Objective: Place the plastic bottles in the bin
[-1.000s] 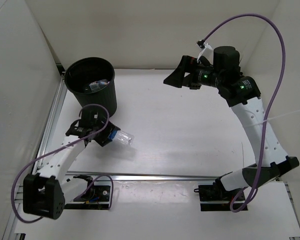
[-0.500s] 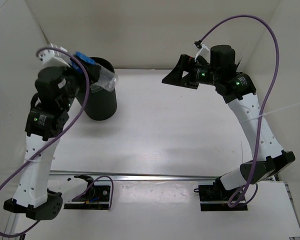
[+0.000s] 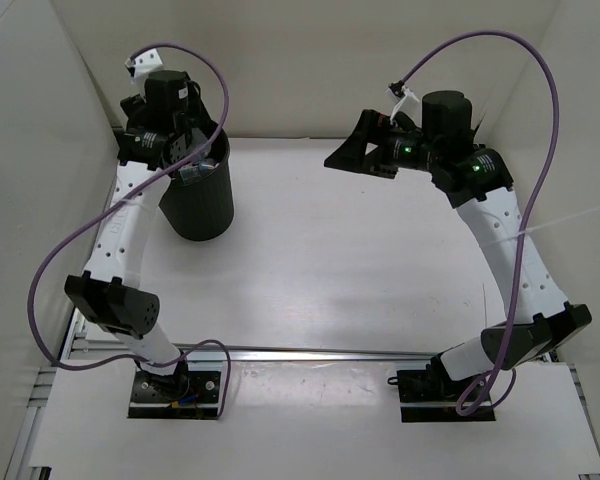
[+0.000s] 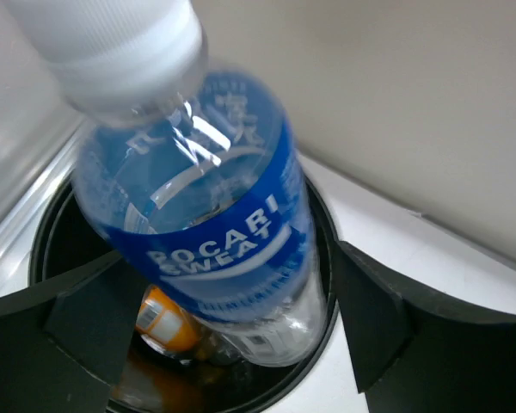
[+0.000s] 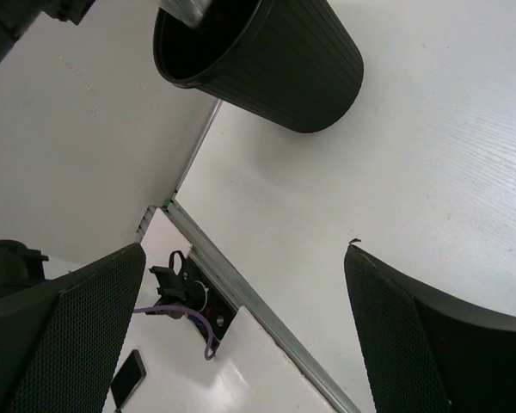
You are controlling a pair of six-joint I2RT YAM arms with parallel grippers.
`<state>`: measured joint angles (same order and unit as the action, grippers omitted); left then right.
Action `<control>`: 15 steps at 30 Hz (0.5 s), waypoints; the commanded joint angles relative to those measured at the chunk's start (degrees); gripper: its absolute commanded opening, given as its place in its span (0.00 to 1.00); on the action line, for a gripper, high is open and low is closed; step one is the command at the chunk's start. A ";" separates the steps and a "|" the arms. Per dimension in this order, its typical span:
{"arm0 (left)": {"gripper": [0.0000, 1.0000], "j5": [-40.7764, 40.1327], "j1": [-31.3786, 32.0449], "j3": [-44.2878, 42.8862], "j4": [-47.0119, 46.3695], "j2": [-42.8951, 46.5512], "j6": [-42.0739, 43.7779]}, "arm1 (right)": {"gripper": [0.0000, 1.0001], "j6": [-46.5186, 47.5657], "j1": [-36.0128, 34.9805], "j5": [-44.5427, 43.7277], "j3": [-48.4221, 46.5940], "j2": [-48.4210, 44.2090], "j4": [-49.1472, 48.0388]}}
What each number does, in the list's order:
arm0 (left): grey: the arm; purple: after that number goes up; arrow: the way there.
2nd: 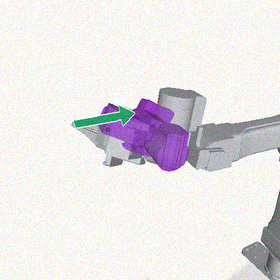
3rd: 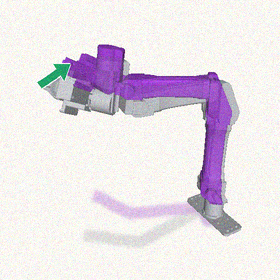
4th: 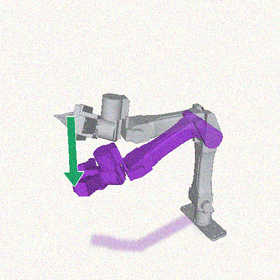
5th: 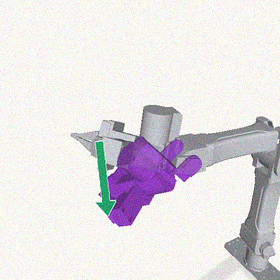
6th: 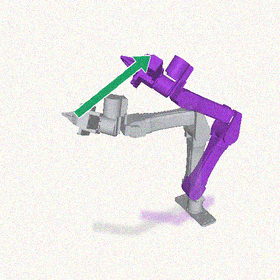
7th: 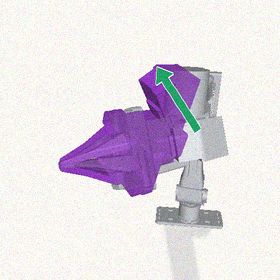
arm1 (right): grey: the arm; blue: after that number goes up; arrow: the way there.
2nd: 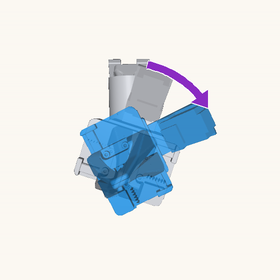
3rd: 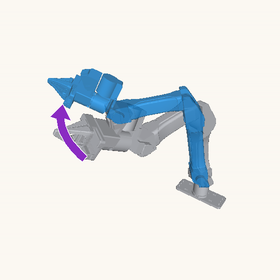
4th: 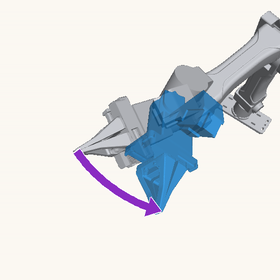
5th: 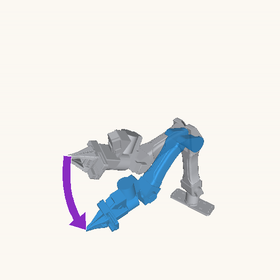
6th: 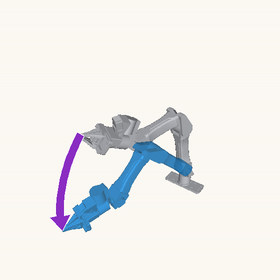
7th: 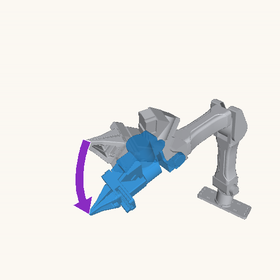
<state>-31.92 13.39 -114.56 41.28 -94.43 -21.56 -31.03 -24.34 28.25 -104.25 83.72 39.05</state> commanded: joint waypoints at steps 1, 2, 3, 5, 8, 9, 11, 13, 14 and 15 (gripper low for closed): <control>1.00 -6.21 -0.56 0.65 0.38 5.74 -0.15 | 1.00 2.10 0.61 0.05 0.71 -3.30 -0.38; 1.00 -7.18 -0.56 1.35 0.38 6.45 -0.67 | 1.00 2.11 0.61 0.05 1.32 -3.83 -0.38; 1.00 -8.41 -1.08 1.97 0.38 7.15 -0.67 | 1.00 2.11 1.22 -0.47 1.33 -3.83 0.23; 1.00 -11.56 -1.08 1.98 0.38 10.05 0.20 | 1.00 2.11 1.74 -0.48 1.33 -3.83 0.77; 1.00 -13.08 -1.08 6.53 0.38 15.91 0.21 | 1.00 1.41 4.02 1.80 -1.03 -1.39 4.36; 1.00 -13.08 -1.08 10.90 0.38 17.77 0.20 | 1.00 1.41 4.73 4.85 -2.61 -0.15 5.59; 1.00 -11.07 -1.08 17.85 0.38 24.54 -1.45 | 1.00 0.09 7.02 7.68 -7.01 2.93 8.93; 1.00 -10.45 -1.08 30.45 0.38 29.54 -3.13 | 1.00 -0.61 8.60 8.92 -7.64 3.55 10.08; 1.00 -10.44 -1.08 34.54 0.38 34.70 -4.53 | 1.00 -1.31 10.26 10.41 -6.07 3.55 10.08; 1.00 -8.79 -1.08 38.24 0.38 37.28 -5.06 | 1.00 -1.32 11.06 10.42 -4.93 3.55 9.47</control>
<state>-41.82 12.47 -86.39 39.44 -62.74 -23.75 -31.33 -15.70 34.30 -109.16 87.11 45.91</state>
